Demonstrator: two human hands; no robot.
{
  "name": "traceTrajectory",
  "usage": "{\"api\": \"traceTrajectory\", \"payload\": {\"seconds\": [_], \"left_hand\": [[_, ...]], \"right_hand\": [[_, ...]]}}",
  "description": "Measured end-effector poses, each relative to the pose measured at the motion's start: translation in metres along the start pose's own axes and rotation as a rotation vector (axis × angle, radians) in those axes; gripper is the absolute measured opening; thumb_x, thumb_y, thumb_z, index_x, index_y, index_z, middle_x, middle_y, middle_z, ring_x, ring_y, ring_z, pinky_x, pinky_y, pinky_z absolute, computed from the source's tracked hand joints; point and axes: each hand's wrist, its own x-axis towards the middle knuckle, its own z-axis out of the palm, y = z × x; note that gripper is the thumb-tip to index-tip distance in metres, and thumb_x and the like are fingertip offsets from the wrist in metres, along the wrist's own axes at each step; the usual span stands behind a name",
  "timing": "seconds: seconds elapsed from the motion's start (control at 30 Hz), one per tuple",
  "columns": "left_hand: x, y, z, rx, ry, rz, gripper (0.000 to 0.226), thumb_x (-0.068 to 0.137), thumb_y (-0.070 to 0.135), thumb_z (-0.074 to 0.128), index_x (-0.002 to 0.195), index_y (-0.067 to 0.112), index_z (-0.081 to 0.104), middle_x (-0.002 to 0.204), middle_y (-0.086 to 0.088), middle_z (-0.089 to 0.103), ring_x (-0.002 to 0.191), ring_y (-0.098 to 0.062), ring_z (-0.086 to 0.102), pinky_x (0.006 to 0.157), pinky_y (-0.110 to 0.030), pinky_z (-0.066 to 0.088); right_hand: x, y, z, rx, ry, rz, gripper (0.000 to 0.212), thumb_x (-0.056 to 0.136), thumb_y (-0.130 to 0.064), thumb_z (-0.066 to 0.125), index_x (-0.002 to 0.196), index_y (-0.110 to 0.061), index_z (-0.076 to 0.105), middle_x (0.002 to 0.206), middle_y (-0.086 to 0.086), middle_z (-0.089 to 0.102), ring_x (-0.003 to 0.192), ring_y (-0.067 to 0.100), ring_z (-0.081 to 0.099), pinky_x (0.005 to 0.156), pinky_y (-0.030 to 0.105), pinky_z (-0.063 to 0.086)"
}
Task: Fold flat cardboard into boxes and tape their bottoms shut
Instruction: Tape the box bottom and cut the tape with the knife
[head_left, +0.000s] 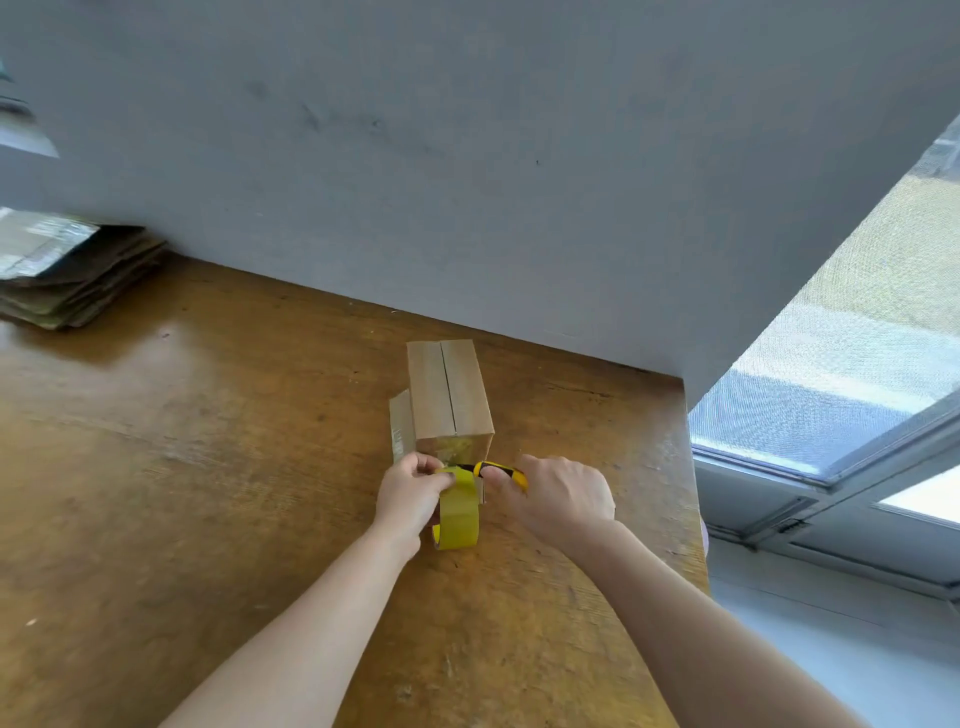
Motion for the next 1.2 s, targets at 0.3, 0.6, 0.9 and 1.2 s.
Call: {"api": "traceTrajectory", "payload": {"seconds": [0.3,0.6,0.9,1.2], "left_hand": [[-0.002,0.004,-0.003,0.054,0.023,0.016,0.012,0.076,0.012,0.071,0.081,0.016,0.061,0.084,-0.006,0.063,0.073,-0.019,0.056,0.06,-0.03,0.043],[-0.002,0.008,-0.004,0.098,0.043,0.012,0.013,0.076,0.014,0.069,0.087,0.014,0.062,0.089,-0.006,0.063,0.083,-0.025,0.059,0.07,-0.035,0.048],[-0.002,0.004,-0.006,0.125,0.018,0.031,0.01,0.075,0.01,0.067,0.081,0.016,0.062,0.086,-0.008,0.063,0.071,-0.02,0.055,0.056,-0.028,0.039],[-0.003,0.009,-0.015,0.267,-0.022,0.134,0.01,0.075,0.013,0.066,0.082,0.017,0.059,0.081,-0.002,0.059,0.07,-0.016,0.054,0.056,-0.027,0.039]], "right_hand": [[0.009,-0.014,-0.01,-0.156,-0.003,-0.002,0.069,0.09,-0.074,0.014,0.084,-0.021,0.057,0.066,-0.003,0.048,0.061,0.021,0.048,0.047,0.029,0.029],[0.013,-0.015,-0.021,-0.191,-0.038,0.02,0.07,0.091,-0.074,0.016,0.076,-0.02,0.059,0.062,-0.003,0.049,0.058,0.019,0.05,0.044,0.027,0.028],[0.016,-0.026,-0.025,-0.231,-0.118,0.025,0.062,0.092,-0.071,0.024,0.064,-0.021,0.048,0.062,-0.003,0.047,0.059,0.018,0.048,0.045,0.028,0.027],[0.013,-0.016,0.002,-0.243,-0.21,0.096,0.056,0.09,-0.071,0.035,0.078,-0.02,0.054,0.07,-0.002,0.052,0.066,0.02,0.052,0.054,0.028,0.034]]}}
